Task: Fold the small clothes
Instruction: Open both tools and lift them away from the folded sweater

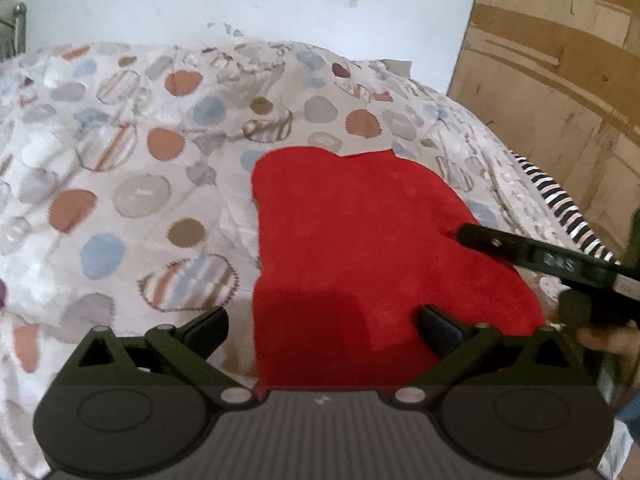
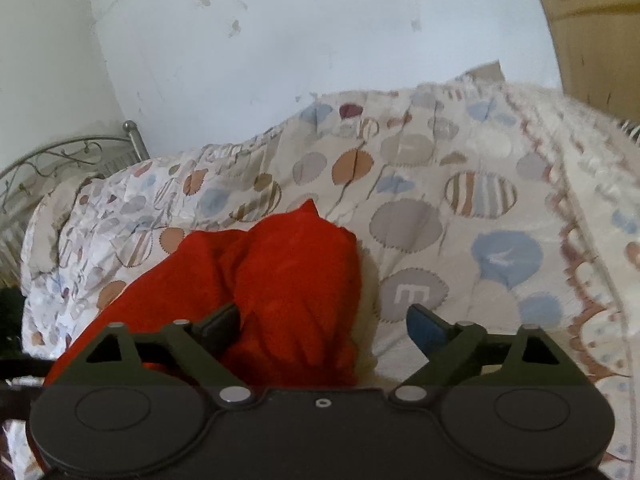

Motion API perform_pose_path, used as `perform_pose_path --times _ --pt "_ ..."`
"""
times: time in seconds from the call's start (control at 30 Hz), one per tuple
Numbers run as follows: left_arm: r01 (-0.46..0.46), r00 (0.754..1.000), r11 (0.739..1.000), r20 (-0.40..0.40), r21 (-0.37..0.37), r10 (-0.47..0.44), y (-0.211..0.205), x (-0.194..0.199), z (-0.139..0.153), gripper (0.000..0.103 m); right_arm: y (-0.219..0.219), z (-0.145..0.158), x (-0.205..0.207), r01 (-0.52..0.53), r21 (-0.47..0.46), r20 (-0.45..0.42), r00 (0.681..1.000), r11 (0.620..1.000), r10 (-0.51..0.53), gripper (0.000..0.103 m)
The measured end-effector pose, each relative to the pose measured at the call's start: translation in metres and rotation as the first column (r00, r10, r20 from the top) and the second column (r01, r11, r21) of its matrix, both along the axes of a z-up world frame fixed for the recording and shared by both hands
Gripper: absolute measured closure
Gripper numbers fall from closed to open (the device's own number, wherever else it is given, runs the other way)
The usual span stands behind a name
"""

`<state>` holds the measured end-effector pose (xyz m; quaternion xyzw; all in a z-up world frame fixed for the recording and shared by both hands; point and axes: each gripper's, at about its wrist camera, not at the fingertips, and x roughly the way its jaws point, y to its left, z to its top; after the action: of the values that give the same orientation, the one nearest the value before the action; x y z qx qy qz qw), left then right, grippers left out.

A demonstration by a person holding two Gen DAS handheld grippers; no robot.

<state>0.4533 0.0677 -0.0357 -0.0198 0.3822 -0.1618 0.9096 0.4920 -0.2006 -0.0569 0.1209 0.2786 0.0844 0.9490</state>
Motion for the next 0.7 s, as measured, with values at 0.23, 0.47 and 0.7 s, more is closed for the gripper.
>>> perform_pose_path --times 0.23,0.47,0.7 --pt "-0.05 0.996 0.998 0.074 0.046 0.047 0.007 -0.033 0.038 0.001 0.017 0.031 -0.048 0.014 -0.077 0.09 0.996 0.997 -0.007 0.001" --pt "-0.141 0.975 0.99 0.177 0.009 0.138 0.032 -0.081 0.076 0.001 0.024 0.074 -0.099 0.055 -0.114 0.181 0.983 0.992 -0.033 0.001" --pt "-0.209 0.936 0.978 0.286 -0.024 0.207 0.051 -0.134 0.102 0.0 0.029 0.109 -0.162 0.111 -0.037 0.198 0.975 0.993 -0.102 0.001"
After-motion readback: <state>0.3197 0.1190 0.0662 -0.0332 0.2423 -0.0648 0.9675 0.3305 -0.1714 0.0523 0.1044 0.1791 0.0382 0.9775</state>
